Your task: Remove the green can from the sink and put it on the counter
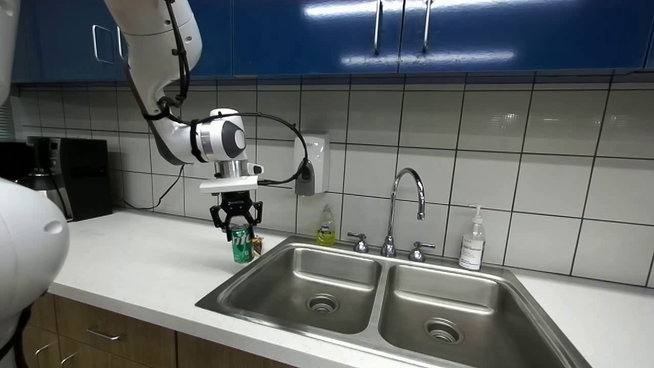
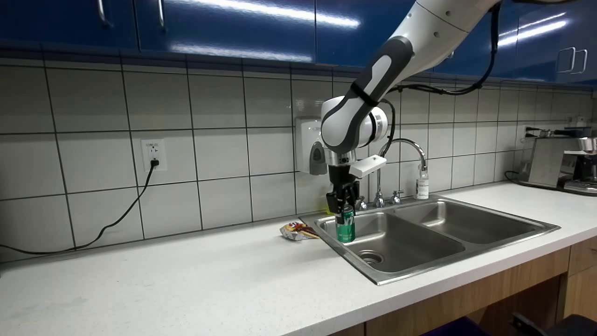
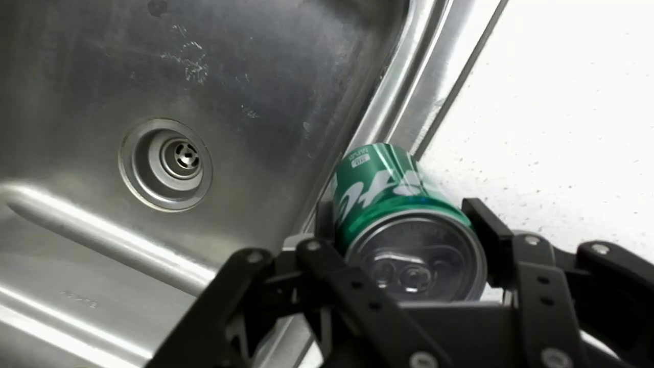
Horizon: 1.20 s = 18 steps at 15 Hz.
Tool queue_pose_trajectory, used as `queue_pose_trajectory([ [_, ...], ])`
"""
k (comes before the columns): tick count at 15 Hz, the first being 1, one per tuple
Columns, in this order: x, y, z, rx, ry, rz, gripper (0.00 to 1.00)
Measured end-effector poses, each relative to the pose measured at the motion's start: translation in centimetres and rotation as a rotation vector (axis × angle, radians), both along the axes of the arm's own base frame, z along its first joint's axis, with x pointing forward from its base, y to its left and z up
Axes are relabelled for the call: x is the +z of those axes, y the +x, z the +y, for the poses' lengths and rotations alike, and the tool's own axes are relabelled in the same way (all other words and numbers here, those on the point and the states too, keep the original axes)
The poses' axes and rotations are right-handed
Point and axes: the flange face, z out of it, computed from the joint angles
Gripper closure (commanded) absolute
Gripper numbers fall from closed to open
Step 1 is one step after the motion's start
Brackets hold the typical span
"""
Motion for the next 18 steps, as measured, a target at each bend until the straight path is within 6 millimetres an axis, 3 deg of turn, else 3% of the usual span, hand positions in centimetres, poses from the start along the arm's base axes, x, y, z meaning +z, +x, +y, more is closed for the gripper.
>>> queue_pose_trajectory([
  [5,-0.7,-0.9,4.0,0.130,-0.014,0.044,0.62],
  [9,-1.7,-0.5,6.4,0.224,-0.015,0.076,0.62],
  [18,-4.2,2.2,8.1,0.361,-0.005,0.120,0.62],
])
